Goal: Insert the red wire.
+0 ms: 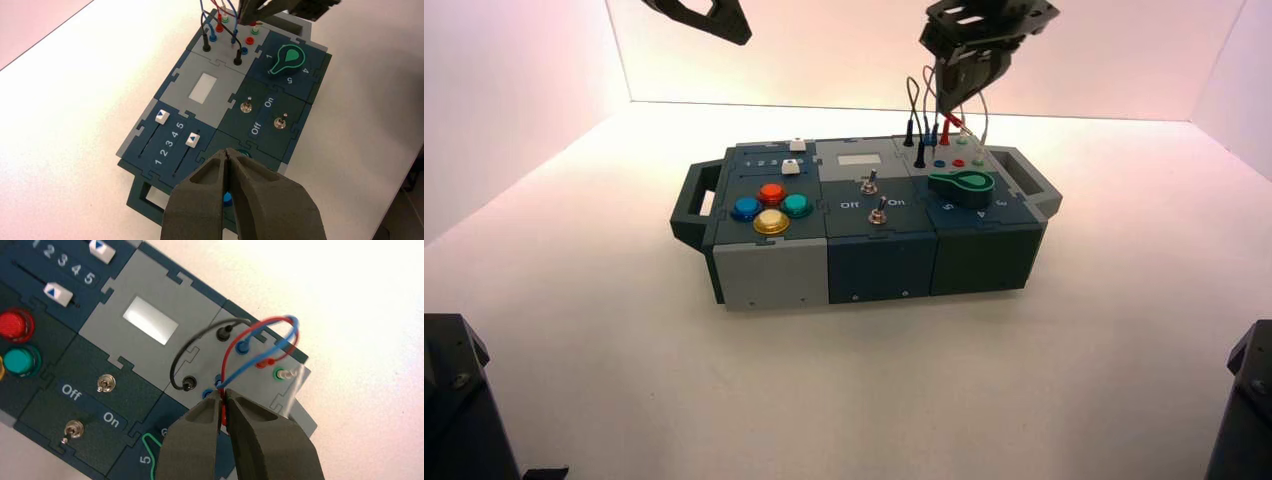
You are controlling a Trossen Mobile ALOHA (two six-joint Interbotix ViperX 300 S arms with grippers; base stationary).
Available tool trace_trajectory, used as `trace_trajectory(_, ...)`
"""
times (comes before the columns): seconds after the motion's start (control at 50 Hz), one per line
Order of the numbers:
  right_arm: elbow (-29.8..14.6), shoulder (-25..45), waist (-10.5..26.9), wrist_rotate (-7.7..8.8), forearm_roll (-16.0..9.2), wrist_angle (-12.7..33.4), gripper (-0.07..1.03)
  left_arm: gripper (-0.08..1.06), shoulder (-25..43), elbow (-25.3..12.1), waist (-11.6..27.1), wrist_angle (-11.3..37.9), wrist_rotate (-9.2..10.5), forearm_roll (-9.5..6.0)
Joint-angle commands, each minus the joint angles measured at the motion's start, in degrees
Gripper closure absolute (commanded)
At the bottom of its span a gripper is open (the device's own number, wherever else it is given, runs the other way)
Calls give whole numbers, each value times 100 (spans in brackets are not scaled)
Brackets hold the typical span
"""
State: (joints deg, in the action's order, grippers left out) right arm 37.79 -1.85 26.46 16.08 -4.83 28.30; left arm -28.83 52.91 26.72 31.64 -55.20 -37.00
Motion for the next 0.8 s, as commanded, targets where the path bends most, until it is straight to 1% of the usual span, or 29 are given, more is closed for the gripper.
trace_trajectory(0.02,422,-404,-9,-264,-88,-721,99,101,-62,-62,18,-35,-9,9)
trace_trajectory(0.04,686,-519,-9,-387,-141,-1090,99,101,-62,-62,18,-44,-9,9)
trace_trajectory(0.12,905,-624,-9,-510,-176,-1433,99,101,-53,-62,18,-62,-9,0)
trace_trajectory(0.18,1107,-729,-9,-642,-185,-1740,99,101,-35,-62,18,-62,-9,9)
trace_trajectory(0.2,1107,-729,-9,-642,-185,-1740,99,101,-35,-62,18,-62,-9,9)
trace_trajectory(0.22,1230,-791,-9,-721,-176,-1960,99,101,-35,-62,26,-79,-9,0)
trace_trajectory(0.26,1327,-844,0,-791,-185,-2171,99,101,-35,-62,18,-79,-9,9)
trace_trajectory(0.36,1556,-967,0,-923,-176,-2646,99,101,-35,-62,18,-79,-9,9)
trace_trajectory(0.42,1652,-1011,0,-984,-176,-2848,99,101,-26,-62,18,-79,-18,9)
trace_trajectory(0.44,1714,-1037,0,-993,-185,-2988,99,101,-26,-62,18,-79,-9,0)
trace_trajectory(0.5,1749,-1055,0,-1020,-176,-3076,99,101,-26,-62,18,-79,-9,9)
trace_trajectory(0.54,1854,-1081,-9,-1090,-185,-3270,99,101,-26,-62,18,-88,-9,9)
trace_trajectory(0.62,1916,-1116,0,-1134,-185,-3278,99,101,-26,-62,18,-88,-9,0)
trace_trajectory(0.8,2004,-1151,-9,-1143,-176,-3401,99,101,-18,-62,18,-97,-9,0)
